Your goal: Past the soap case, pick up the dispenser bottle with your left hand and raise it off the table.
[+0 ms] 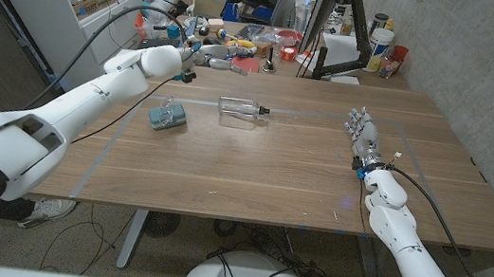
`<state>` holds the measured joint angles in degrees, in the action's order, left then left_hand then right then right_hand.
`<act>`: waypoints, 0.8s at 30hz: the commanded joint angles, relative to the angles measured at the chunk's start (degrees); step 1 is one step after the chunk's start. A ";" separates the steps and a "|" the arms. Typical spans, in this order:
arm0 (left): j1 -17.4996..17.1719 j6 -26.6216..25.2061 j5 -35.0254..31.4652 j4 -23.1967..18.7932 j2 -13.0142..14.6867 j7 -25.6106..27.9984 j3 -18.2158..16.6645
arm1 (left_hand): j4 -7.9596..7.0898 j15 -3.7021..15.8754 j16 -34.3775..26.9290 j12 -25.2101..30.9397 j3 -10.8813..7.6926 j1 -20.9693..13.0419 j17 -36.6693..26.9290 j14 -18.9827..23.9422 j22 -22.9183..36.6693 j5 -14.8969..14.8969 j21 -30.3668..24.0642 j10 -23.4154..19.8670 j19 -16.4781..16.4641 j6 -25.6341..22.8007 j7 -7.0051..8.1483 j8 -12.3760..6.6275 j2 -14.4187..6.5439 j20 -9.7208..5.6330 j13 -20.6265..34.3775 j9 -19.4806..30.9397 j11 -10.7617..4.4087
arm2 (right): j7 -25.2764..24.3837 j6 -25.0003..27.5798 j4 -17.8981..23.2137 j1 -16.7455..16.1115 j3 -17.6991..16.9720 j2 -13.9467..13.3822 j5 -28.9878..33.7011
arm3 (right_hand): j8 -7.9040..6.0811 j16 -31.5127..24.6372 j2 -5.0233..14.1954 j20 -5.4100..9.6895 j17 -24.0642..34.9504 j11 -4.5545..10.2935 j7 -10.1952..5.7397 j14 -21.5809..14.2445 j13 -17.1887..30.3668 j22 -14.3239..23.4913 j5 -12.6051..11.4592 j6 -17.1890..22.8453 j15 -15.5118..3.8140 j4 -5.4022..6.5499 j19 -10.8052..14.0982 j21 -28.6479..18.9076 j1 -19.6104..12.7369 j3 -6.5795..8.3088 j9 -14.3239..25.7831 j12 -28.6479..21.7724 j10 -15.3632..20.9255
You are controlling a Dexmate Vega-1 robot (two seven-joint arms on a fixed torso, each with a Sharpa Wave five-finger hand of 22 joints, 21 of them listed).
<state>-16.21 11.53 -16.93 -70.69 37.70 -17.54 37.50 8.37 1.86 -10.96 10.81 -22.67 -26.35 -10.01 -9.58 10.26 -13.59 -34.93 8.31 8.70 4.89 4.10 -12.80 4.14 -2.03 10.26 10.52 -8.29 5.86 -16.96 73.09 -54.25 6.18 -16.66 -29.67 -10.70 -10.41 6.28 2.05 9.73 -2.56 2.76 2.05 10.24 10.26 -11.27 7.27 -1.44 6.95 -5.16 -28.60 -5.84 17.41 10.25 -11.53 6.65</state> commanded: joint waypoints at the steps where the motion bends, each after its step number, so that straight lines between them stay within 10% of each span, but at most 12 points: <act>1: 1.47 -0.38 -1.03 0.09 -0.20 -1.88 1.35 | 0.01 3.86 -0.42 0.19 0.36 -0.59 -0.06 -2.54 0.17 -0.39 0.00 -0.47 -0.06 -0.08 0.18 -0.37 0.39 -3.04 0.21 0.14 -0.11 | 0.21 -0.13 0.22 -0.41 -0.35 -0.30 -0.33 | -0.25 -0.09 1.73 4.52 0.15 0.14 0.05 -0.26 0.15 0.14 -0.12 0.50 0.06 0.16 0.37 0.21 -0.09 -0.06 0.31 -0.37 0.34; 24: 4.34 -0.78 -3.62 -0.23 0.43 -6.95 4.31 | -0.15 4.08 -0.70 0.36 1.08 -2.14 -0.14 -0.90 0.19 -1.20 0.31 -1.98 -1.04 -1.17 0.68 -0.34 0.74 -2.73 0.22 0.13 -0.55 | 0.09 -0.33 0.54 -0.87 -0.53 -0.27 -0.49 | -0.24 -0.06 1.64 4.49 0.14 0.04 0.08 -0.30 0.15 0.15 -0.12 0.55 0.05 0.24 0.53 0.51 -0.02 -0.08 0.31 -0.41 0.55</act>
<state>-12.88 10.86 -19.55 -70.74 37.84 -22.29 40.69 8.15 1.86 -11.28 10.81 -21.93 -27.67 -10.02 -9.58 10.26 -14.47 -34.93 6.68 8.09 4.18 4.62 -12.80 4.98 -2.04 10.26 10.52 -8.51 6.03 -17.29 73.40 -54.97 5.67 -16.89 -30.17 -10.70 -10.41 6.28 1.84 9.72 -2.56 2.76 2.05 10.24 10.26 -11.27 7.27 -1.44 7.12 -4.96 -28.16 -5.84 17.24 10.25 -11.53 6.66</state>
